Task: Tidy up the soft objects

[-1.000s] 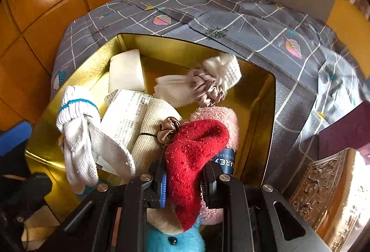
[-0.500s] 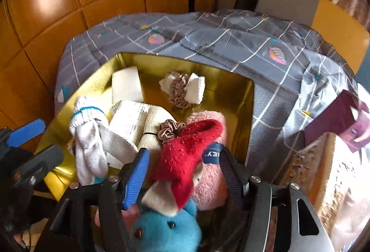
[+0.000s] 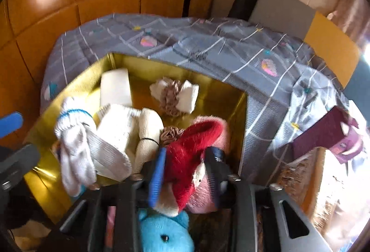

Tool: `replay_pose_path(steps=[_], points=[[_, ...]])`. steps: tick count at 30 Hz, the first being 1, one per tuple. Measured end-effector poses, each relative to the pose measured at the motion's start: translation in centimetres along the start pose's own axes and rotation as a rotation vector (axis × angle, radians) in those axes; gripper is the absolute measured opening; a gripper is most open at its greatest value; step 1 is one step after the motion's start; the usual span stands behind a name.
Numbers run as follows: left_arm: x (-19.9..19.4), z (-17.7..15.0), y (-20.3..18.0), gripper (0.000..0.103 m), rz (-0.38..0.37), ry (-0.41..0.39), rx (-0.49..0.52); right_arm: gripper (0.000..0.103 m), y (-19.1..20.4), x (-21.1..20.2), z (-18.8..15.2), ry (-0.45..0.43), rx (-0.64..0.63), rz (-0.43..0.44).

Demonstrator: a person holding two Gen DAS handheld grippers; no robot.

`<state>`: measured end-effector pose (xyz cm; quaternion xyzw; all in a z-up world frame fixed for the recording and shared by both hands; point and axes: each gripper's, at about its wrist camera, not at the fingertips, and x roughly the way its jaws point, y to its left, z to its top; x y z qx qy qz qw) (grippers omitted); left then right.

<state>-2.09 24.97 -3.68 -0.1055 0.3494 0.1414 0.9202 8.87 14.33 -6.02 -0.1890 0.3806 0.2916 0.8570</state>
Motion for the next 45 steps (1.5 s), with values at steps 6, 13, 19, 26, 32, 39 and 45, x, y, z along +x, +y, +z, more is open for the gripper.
replay_pose_path(steps=[6,13,19,26,32,39,45], points=[[-0.6,-0.2,-0.8,0.067,-0.007,-0.023,0.002,0.092,-0.2,-5.1,-0.7,-0.124,0.052,-0.157],[-1.0,-0.5,-2.3,0.070,-0.018,-0.022,-0.001,0.100,-2.3,-8.3,-2.9,-0.147,0.231,-0.250],[-1.1,-0.7,-4.4,0.072,0.000,-0.016,0.030,0.101,-3.9,-9.4,-5.5,-0.147,0.327,-0.290],[-1.6,-1.2,-6.1,0.073,0.003,-0.037,0.040,0.101,-5.9,-10.1,-7.6,-0.153,0.425,-0.317],[-2.2,-1.4,-7.2,0.073,0.016,-0.073,0.066,0.102,-7.0,-10.8,-8.4,-0.168,0.464,-0.327],[-1.8,-1.6,-8.4,0.073,-0.009,-0.046,0.104,0.102,-7.8,-11.0,-8.9,-0.157,0.483,-0.337],[-1.3,-1.7,-9.0,0.072,-0.004,-0.030,0.131,0.102,-7.9,-10.9,-9.0,-0.155,0.489,-0.344]])
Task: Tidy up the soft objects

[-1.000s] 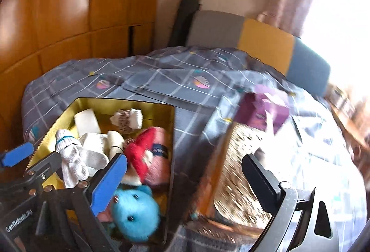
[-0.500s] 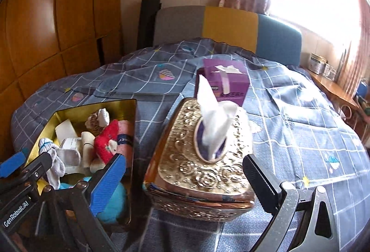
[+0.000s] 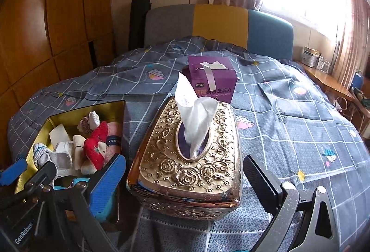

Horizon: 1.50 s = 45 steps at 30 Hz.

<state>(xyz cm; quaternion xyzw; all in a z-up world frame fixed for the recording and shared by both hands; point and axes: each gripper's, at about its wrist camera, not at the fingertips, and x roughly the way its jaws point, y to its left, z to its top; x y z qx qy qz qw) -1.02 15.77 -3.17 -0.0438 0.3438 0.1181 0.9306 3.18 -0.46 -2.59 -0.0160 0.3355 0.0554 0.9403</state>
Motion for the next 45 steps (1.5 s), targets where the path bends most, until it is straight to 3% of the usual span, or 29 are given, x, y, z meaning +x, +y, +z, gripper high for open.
replay_pose_path(steps=[45], points=[[0.2,-0.3,0.5,0.072,-0.045,0.035,-0.015,0.102,1.2,0.7,-0.5,0.039,-0.023,0.023]])
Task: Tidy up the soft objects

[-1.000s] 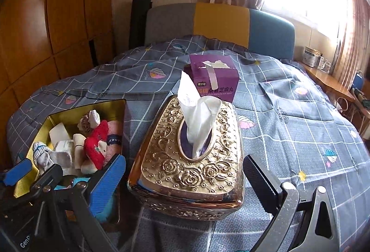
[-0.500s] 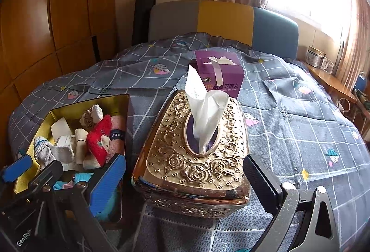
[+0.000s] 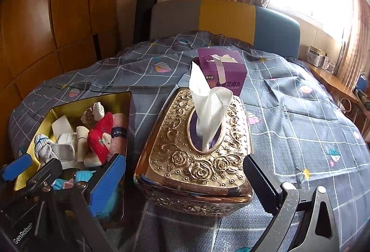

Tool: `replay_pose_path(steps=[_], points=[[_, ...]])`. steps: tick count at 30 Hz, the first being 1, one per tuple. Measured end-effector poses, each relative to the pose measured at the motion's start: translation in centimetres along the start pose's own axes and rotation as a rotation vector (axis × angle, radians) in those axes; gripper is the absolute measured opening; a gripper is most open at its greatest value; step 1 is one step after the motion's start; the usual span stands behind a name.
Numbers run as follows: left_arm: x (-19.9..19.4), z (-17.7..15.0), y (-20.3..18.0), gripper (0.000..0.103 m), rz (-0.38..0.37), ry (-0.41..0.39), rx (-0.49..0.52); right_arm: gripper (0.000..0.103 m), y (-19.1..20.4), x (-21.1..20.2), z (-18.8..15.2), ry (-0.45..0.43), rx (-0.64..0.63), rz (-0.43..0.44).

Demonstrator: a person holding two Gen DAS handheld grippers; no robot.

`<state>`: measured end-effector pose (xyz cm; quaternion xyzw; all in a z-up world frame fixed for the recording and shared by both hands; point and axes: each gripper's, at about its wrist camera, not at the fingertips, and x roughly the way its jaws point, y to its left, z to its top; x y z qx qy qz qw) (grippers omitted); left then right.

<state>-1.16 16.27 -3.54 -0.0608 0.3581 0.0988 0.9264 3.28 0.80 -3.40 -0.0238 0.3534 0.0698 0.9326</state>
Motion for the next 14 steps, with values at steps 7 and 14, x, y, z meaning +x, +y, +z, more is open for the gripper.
replay_pose_path(steps=[7,14], points=[[-0.22,-0.11,0.12,0.069,0.013,-0.027,0.006,0.102,0.09,0.12,-0.02,0.002,-0.003,-0.003],[-0.39,0.01,0.43,0.063,-0.002,-0.033,0.001,0.102,0.28,0.11,-0.15,-0.004,-0.012,-0.007]])
